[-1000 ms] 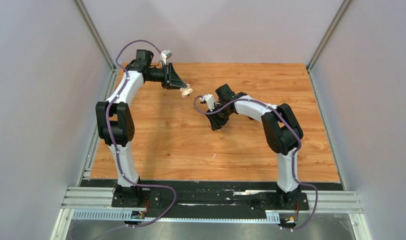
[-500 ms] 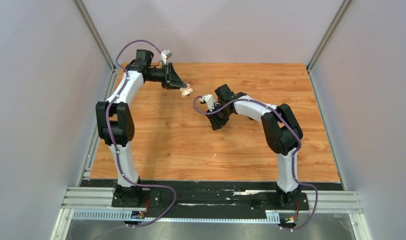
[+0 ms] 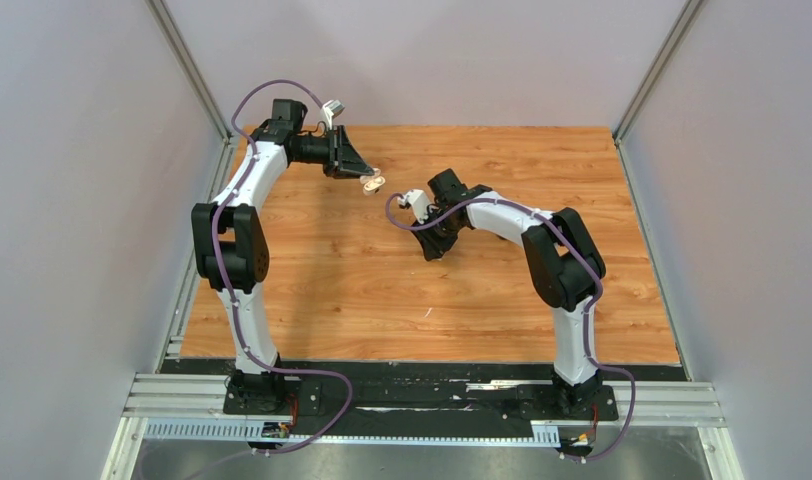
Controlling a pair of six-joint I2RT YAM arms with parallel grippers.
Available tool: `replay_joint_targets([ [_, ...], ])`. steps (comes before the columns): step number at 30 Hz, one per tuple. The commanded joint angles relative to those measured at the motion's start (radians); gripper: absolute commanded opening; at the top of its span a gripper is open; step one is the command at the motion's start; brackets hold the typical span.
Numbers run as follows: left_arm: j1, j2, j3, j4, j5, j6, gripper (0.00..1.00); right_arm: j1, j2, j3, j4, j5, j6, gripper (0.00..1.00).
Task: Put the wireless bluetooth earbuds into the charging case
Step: Pick up the earbud from the center of the board.
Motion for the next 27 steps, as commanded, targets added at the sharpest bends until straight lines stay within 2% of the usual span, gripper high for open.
replay_joint_targets([
  [1, 0.006, -0.046, 0.017, 0.018, 0.019, -0.007, 0.0, 0.006, -0.018, 0.013, -0.044, 0.06, -0.02, 0.31],
  [13, 0.006, -0.036, 0.018, 0.023, 0.023, -0.014, 0.0, 0.01, -0.015, 0.017, -0.066, 0.08, -0.042, 0.23],
  [18, 0.006, -0.033, 0.018, 0.025, 0.023, -0.015, 0.0, 0.007, -0.016, 0.023, -0.064, 0.075, -0.044, 0.0],
  [24, 0.005, -0.03, 0.019, 0.029, 0.019, -0.019, 0.0, -0.01, -0.044, 0.087, -0.064, 0.031, -0.073, 0.0],
  [27, 0.006, -0.025, 0.022, 0.028, 0.018, -0.019, 0.0, -0.029, -0.066, 0.157, -0.086, -0.043, -0.072, 0.0],
])
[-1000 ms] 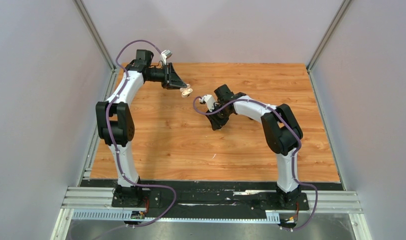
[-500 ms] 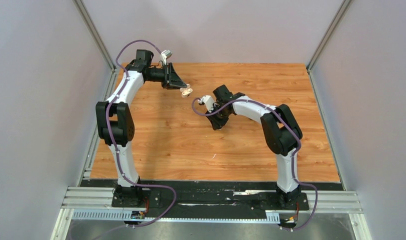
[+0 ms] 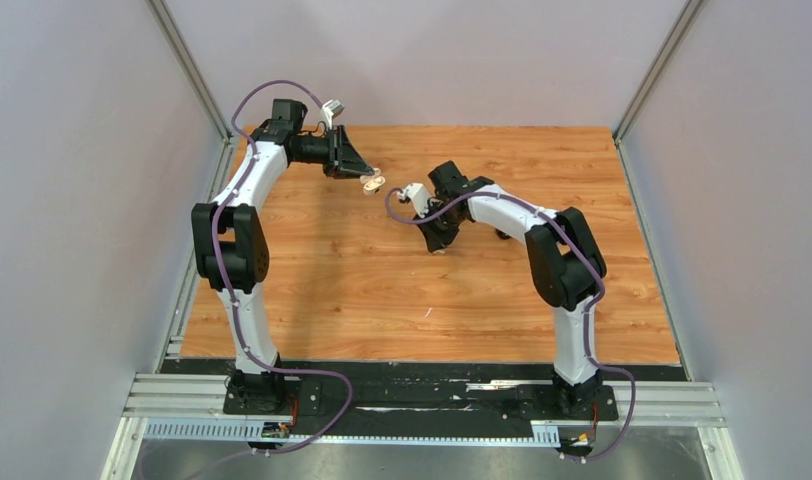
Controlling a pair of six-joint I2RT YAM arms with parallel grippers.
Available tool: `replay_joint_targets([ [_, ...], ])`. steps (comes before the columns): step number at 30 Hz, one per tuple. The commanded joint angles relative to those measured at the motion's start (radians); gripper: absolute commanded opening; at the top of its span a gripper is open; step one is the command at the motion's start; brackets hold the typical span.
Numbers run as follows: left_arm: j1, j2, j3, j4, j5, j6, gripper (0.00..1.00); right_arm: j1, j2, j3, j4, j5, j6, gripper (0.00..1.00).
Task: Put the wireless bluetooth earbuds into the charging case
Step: Pick up the earbud from the center of the board, then place the earbud in the charging case.
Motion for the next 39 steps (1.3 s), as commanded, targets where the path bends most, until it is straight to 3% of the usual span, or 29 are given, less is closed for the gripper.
replay_joint_targets([
  [1, 0.005, -0.02, 0.025, 0.026, 0.017, -0.007, 0.0, -0.036, -0.069, 0.136, -0.039, -0.112, -0.003, 0.0],
  [5, 0.002, -0.005, 0.043, 0.026, 0.015, -0.007, 0.0, -0.074, -0.088, 0.184, -0.046, -0.224, 0.039, 0.0],
  [6, 0.0, -0.131, 0.045, 0.027, 0.015, -0.007, 0.0, -0.079, -0.088, 0.184, -0.044, -0.24, 0.045, 0.0],
  [7, -0.002, -0.032, 0.048, 0.029, 0.015, -0.009, 0.0, -0.081, -0.086, 0.182, -0.044, -0.252, 0.048, 0.0],
  [9, -0.006, -0.002, 0.051, 0.031, 0.015, -0.011, 0.0, -0.086, -0.077, 0.176, -0.045, -0.278, 0.059, 0.0],
  [18, -0.011, -0.009, 0.022, 0.023, 0.032, 0.007, 0.0, -0.162, -0.114, 0.266, 0.024, -0.576, 0.194, 0.0],
  [23, -0.038, 0.008, 0.043, 0.06, 0.099, -0.01, 0.0, -0.185, -0.209, 0.258, 0.299, -0.766, 0.312, 0.0],
  [25, -0.054, 0.019, 0.053, 0.111, 0.149, -0.057, 0.0, -0.184, -0.246, 0.213, 0.502, -0.8, 0.393, 0.0],
  [31, -0.096, 0.023, 0.039, 0.378, 0.273, -0.285, 0.0, -0.141, -0.297, 0.046, 1.008, -0.725, 0.575, 0.0],
  [34, -0.097, 0.025, 0.014, 0.594, 0.328, -0.475, 0.0, -0.106, -0.289, 0.008, 1.115, -0.692, 0.554, 0.0],
  [39, -0.098, 0.018, 0.04, 0.553, 0.347, -0.469, 0.0, -0.085, -0.268, -0.015, 1.207, -0.67, 0.573, 0.0],
])
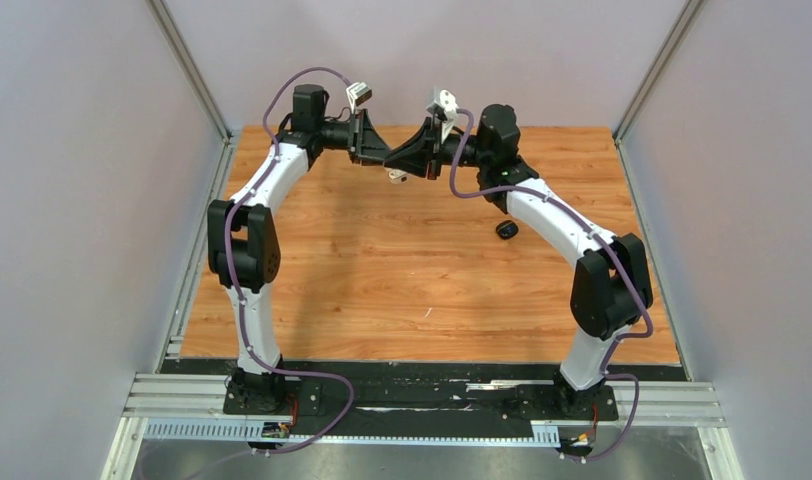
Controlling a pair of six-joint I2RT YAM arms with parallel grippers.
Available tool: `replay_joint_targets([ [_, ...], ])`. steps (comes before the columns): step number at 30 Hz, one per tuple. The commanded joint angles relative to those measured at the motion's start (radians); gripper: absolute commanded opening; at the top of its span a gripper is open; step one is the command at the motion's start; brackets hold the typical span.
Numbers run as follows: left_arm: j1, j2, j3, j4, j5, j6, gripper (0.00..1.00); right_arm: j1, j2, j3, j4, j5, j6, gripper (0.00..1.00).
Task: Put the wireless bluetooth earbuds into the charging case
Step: Place the earbud in the charging case.
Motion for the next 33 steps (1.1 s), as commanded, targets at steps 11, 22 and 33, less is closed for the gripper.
replay_joint_targets([
  [11, 0.007, -0.046, 0.02, 0.009, 0.073, -0.081, 0.0, 0.016, 0.0, -0.072, 0.221, -0.007, 0.036, 0.0],
  [22, 0.007, -0.053, 0.038, -0.08, 0.093, -0.102, 0.0, 0.036, 0.032, -0.087, 0.314, 0.0, 0.039, 0.0],
  [33, 0.007, -0.055, 0.051, -0.095, 0.09, -0.169, 0.0, 0.062, 0.053, -0.106, 0.363, 0.024, -0.011, 0.0],
])
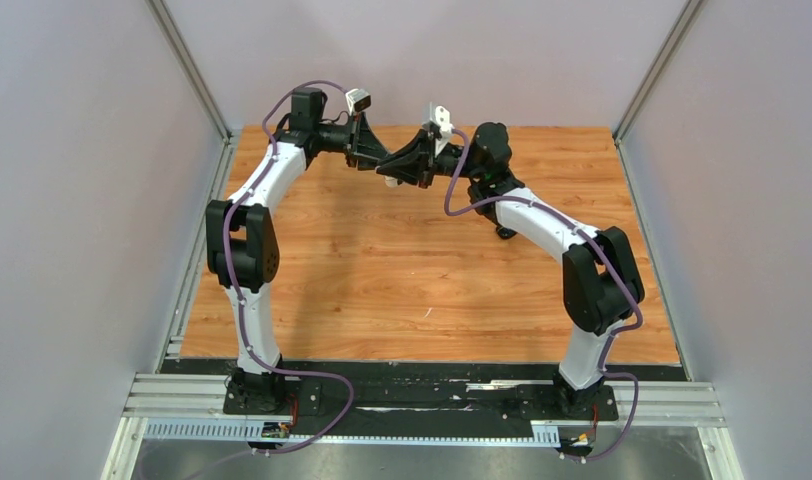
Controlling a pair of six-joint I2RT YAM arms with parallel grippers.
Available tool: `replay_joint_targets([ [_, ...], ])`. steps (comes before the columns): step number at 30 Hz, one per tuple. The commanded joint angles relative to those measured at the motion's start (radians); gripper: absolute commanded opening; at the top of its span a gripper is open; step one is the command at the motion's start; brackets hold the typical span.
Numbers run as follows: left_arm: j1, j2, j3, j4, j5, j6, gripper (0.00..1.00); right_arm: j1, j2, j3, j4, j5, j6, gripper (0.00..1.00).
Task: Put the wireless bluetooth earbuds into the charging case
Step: Place the earbud in the charging case.
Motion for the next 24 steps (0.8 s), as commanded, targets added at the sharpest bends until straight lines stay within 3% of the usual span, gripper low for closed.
replay_joint_targets([
  [1, 0.0, -0.056, 0.045, -0.005, 0.035, -0.039, 0.0, 0.009, 0.003, -0.007, 0.062, 0.009, -0.034, 0.0],
  [24, 0.0, -0.064, 0.058, -0.002, 0.055, -0.049, 0.0, 0.01, -0.009, -0.044, 0.045, 0.034, -0.078, 0.0],
])
